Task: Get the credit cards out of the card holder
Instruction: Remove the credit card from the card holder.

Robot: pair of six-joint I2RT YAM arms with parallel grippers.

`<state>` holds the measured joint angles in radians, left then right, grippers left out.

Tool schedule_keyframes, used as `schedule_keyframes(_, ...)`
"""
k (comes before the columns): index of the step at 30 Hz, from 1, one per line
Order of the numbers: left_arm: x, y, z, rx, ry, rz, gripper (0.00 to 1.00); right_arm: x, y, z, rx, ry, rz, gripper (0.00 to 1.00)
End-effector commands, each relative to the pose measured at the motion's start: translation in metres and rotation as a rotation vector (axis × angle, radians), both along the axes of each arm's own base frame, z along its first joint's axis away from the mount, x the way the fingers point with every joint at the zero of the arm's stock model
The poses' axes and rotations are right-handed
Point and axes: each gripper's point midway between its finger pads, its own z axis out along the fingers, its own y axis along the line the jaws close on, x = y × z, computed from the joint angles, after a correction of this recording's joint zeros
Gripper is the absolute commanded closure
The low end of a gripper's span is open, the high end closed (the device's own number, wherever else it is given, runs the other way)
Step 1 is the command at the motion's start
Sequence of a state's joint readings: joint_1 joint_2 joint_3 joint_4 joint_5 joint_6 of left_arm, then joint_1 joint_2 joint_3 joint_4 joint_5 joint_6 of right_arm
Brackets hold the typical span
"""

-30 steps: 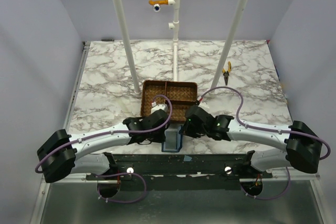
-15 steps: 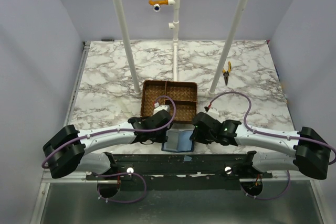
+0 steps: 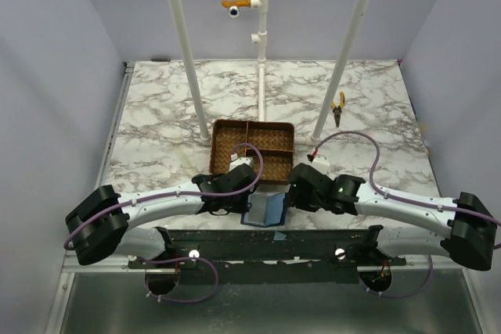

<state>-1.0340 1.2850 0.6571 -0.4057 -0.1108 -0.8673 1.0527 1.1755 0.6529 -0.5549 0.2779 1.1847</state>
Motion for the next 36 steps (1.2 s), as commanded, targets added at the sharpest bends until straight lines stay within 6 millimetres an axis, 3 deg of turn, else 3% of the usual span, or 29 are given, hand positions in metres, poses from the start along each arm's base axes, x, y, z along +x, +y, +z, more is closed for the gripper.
schedule_keyframes(1, 0.001, -0.006, 0.005, -0.024, -0.003, -0.016, 1.00, 0.017, 0.015, 0.054, 0.077, -0.111, 0.017, 0.54)
schedule_keyframes(6, 0.002, -0.007, 0.005, -0.030, -0.006, -0.015, 1.00, 0.019, 0.043, 0.083, 0.185, -0.134, 0.090, 0.54)
schedule_keyframes(11, 0.001, -0.010, 0.005, -0.046, 0.002, -0.016, 1.00, 0.018, 0.074, 0.083, 0.258, -0.101, 0.148, 0.56)
schedule_keyframes(14, 0.002, -0.014, 0.009, -0.065, -0.004, -0.024, 1.00, 0.020, 0.084, 0.077, 0.266, -0.088, 0.155, 0.58)
schedule_keyframes(20, 0.004, -0.029, 0.017, -0.100, -0.003, -0.059, 1.00, 0.024, 0.074, 0.078, 0.232, -0.110, 0.126, 0.58)
schedule_keyframes(27, 0.004, -0.049, 0.031, -0.161, -0.020, -0.110, 1.00, 0.022, 0.049, 0.077, 0.202, -0.121, 0.053, 0.58)
schedule_keyframes(36, -0.008, -0.082, 0.023, -0.150, 0.037, -0.216, 1.00, 0.014, 0.022, 0.068, 0.196, -0.109, -0.032, 0.58)
